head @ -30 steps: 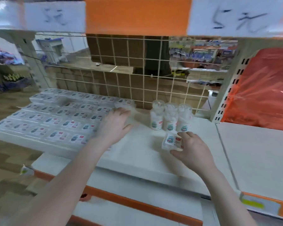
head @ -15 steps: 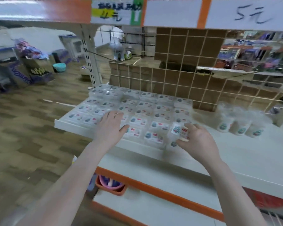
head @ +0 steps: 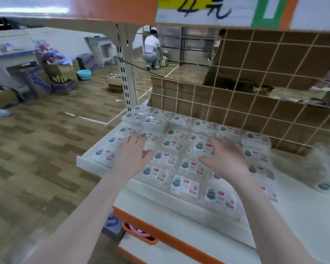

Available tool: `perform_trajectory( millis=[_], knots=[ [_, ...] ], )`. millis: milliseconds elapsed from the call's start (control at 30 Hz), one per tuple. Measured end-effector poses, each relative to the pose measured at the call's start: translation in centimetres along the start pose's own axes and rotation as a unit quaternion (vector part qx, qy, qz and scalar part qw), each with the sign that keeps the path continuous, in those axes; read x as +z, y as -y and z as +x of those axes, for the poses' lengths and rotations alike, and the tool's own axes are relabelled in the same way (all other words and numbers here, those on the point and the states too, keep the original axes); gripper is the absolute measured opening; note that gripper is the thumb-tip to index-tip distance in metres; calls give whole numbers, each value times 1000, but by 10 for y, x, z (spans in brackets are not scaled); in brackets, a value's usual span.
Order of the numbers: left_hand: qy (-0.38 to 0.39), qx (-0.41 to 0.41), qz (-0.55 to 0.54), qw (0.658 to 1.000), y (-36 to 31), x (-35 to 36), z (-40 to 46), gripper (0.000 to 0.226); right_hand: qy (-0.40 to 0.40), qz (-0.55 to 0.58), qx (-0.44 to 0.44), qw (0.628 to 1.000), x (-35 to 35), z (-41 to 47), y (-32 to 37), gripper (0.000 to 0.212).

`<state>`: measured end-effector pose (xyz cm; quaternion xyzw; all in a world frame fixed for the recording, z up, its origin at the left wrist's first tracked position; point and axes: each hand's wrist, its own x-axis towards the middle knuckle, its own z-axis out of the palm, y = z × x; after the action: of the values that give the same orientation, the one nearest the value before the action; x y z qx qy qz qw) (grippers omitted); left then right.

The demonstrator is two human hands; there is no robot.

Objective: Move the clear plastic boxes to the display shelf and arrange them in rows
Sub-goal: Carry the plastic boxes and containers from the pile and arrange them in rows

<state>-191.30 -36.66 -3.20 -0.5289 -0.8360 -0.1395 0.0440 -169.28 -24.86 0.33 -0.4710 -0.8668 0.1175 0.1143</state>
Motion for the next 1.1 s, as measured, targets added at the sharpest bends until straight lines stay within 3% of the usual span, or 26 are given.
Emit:
perform_trajectory(
  millis=[133, 367, 500, 933, 1100],
  knots=[
    [-2, 8, -8, 1000, 18, 0, 19, 45, 4, 5, -4, 1000, 1, 28, 22, 59],
    [21, 35, -35, 999, 46, 14, 31, 60, -4, 20, -3, 1000, 25, 67, 60, 62],
    [25, 40, -23, 999, 51, 23, 29, 53, -27, 7, -1, 1000, 34, 79, 70, 57],
    [8, 34, -77, 996, 57, 33, 30, 51, -2, 14, -14, 1000, 54, 97, 74, 63],
    [13, 32, -78, 996, 56, 32, 29, 53, -33, -3, -33, 999, 52, 91, 62, 55]
  ],
)
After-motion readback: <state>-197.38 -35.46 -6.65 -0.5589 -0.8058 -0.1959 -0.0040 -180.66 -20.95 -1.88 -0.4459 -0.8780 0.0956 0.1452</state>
